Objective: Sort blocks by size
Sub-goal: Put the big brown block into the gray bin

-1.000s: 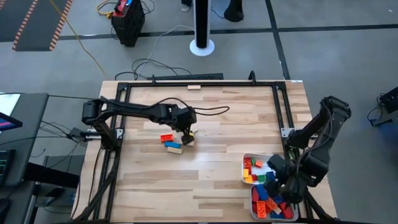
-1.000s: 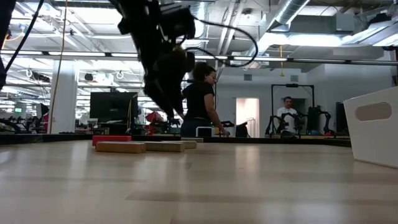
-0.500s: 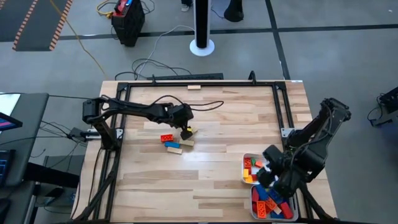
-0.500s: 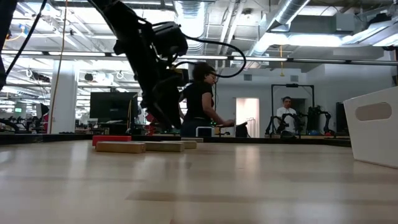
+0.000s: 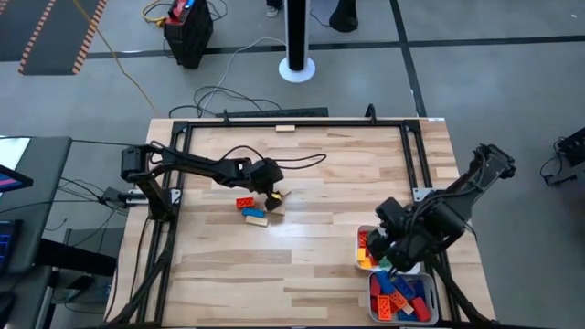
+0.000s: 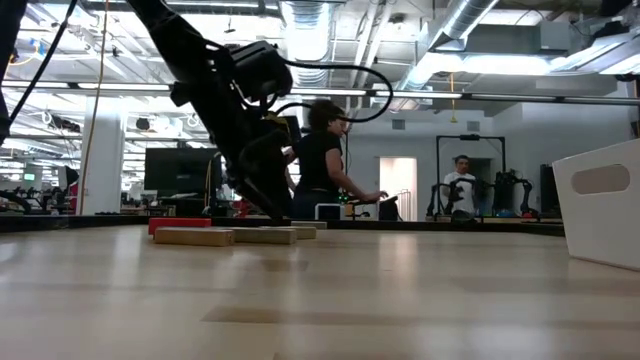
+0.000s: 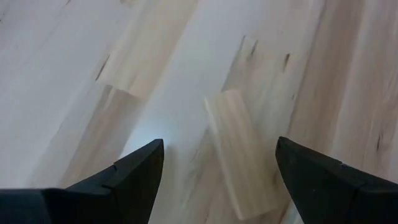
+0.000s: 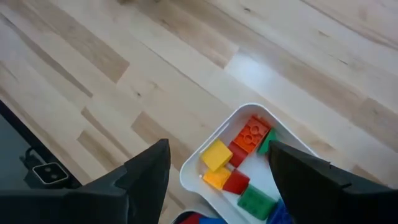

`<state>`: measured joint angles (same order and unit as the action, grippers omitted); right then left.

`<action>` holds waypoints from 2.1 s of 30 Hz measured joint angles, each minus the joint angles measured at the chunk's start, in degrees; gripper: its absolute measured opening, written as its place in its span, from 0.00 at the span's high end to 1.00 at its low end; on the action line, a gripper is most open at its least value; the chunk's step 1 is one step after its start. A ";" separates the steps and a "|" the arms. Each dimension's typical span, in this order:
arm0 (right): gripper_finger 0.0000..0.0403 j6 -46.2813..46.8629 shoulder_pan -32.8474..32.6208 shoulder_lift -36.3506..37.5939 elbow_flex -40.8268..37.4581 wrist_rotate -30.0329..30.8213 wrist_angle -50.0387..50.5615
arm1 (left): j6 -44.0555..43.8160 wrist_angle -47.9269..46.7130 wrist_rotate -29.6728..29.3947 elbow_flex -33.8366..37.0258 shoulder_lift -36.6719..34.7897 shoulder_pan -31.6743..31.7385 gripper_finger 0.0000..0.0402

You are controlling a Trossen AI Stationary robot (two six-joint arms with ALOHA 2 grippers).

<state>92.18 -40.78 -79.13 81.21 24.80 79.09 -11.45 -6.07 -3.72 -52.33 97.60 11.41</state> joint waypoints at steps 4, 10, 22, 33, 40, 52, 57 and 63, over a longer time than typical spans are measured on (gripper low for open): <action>0.27 -1.28 1.04 0.00 0.00 0.00 -0.26 | 0.18 3.05 -1.29 1.26 0.04 -1.18 0.25; 0.27 -2.14 1.12 0.07 0.00 0.00 -0.27 | 4.71 5.66 -2.25 1.27 2.26 -2.16 0.25; 0.27 -2.25 1.06 0.68 0.04 0.02 -0.69 | -0.17 6.10 -3.00 1.00 5.53 -2.46 0.30; 0.27 -7.43 -1.10 0.85 0.04 3.39 -3.14 | -4.99 2.52 -1.09 0.20 4.51 -2.83 0.76; 0.27 -10.44 -1.55 2.35 0.02 12.38 -7.88 | -2.48 2.70 1.60 -1.75 -4.26 -3.36 0.76; 0.27 -21.62 17.31 2.47 0.04 9.23 -28.02 | 15.44 17.23 -5.84 -2.50 -15.73 -11.53 0.76; 0.27 -24.61 24.27 0.29 0.04 4.86 -35.14 | 17.30 13.09 -12.07 -5.39 -15.82 -14.79 0.76; 0.27 -26.53 28.03 -1.82 0.04 1.22 -40.88 | 21.22 8.46 -19.56 -9.13 -15.85 -18.02 0.76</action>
<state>65.65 -12.75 -80.96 81.25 26.01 38.21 9.77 2.39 -23.28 -61.46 81.76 -6.61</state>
